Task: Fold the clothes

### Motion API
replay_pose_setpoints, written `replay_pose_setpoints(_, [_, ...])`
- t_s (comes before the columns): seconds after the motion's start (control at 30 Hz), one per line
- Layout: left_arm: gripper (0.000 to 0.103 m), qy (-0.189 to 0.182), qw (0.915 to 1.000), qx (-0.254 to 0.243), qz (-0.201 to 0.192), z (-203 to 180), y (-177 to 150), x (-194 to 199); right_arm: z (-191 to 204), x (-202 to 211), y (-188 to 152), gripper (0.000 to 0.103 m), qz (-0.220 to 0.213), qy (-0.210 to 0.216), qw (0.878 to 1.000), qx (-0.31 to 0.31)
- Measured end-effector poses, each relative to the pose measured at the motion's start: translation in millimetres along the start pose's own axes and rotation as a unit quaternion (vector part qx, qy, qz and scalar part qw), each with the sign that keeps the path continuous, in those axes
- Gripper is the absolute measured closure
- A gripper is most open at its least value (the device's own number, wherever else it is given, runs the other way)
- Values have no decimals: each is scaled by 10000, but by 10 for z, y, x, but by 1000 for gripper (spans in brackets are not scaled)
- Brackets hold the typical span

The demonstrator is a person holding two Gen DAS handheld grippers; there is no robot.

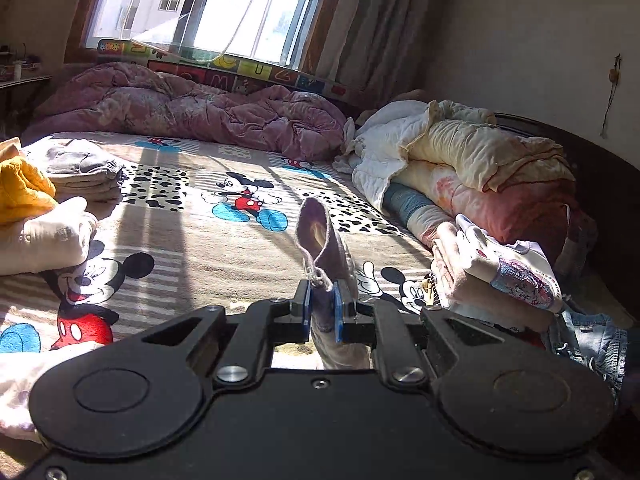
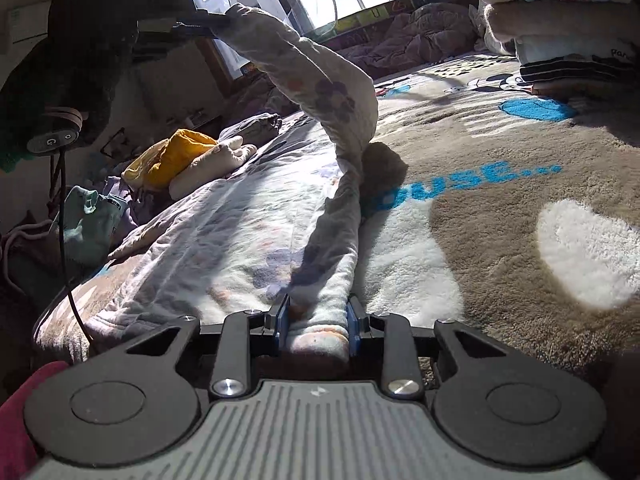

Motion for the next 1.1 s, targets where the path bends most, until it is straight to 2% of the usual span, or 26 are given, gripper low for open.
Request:
replay_pose_setpoints(0.07, [93,-56,9993,369,-48,231,-91,91,37,49,11,87,-103,-52,9999,109])
replay_pose_setpoints(0.2, [94,-140,9953,937,-174,621,-285,268,241,156,56,89,-364,-212,9963,748])
replay_pose_setpoints(0.33, [95,-211,9884,1450,-398,981,-520,504,443,143,65,89,-386,-440,9891,1349])
replay_pose_setpoints(0.43, [95,-180,9860,1608,-394,1147,-666,569,593,133,72,89,-400,-610,9811,1793])
replay_pose_setpoints(0.5, [94,-208,9867,1602,-194,1211,-744,524,644,97,49,89,-322,-710,9772,1973])
replay_pose_setpoints(0.57, [71,-162,9856,1681,78,1269,-802,405,695,61,26,89,-245,-810,9729,2151])
replay_pose_setpoints(0.6, [51,-76,9861,1653,146,1283,-816,346,719,57,14,89,-242,-853,9709,2223])
replay_pose_setpoints(0.7, [50,171,9911,1287,305,1279,-796,129,753,47,-9,89,-234,-943,9682,2303])
replay_pose_setpoints(0.73, [50,247,9949,911,358,1226,-777,66,754,44,-15,89,-231,-964,9680,2306])
replay_pose_setpoints(0.77, [49,413,9975,263,501,1122,-791,-12,749,38,-16,89,-221,-968,9685,2285])
replay_pose_setpoints(0.8, [49,637,9942,-524,693,993,-832,-101,747,33,-15,89,-217,-964,9690,2264])
replay_pose_setpoints(0.83, [49,857,9838,-1307,880,865,-872,-189,737,32,-13,89,-219,-956,9694,2249])
replay_pose_setpoints(0.87, [47,1133,9676,-2030,984,756,-947,-262,727,32,-12,89,-221,-948,9698,2235])
replay_pose_setpoints(0.9, [46,1445,9462,-2706,1028,661,-1048,-323,719,32,-11,89,-228,-948,9700,2227])
replay_pose_setpoints(0.97, [46,1997,9006,-3680,1168,587,-1236,-495,704,31,-9,89,-243,-948,9703,2211])
replay_pose_setpoints(1.0, [48,2166,8860,-3915,1217,596,-1286,-579,697,31,-3,89,-252,-932,9708,2197])
replay_pose_setpoints(1.07, [61,2372,8709,-4111,1280,654,-1326,-737,692,27,1,89,-274,-923,9712,2178])
replay_pose_setpoints(1.1, [80,2422,8672,-4148,1313,673,-1331,-789,693,20,-1,89,-278,-930,9709,2191])
Point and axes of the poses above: each gripper's, at about its wrist camera, not at the fingertips, and x roughly against the way its jaws point, z to its left, y to its top, the point moved 1 cm from there along -x, roughly the way its jaws point, and after that the axes turned 13 degrees about z, right-handed, at the moved point
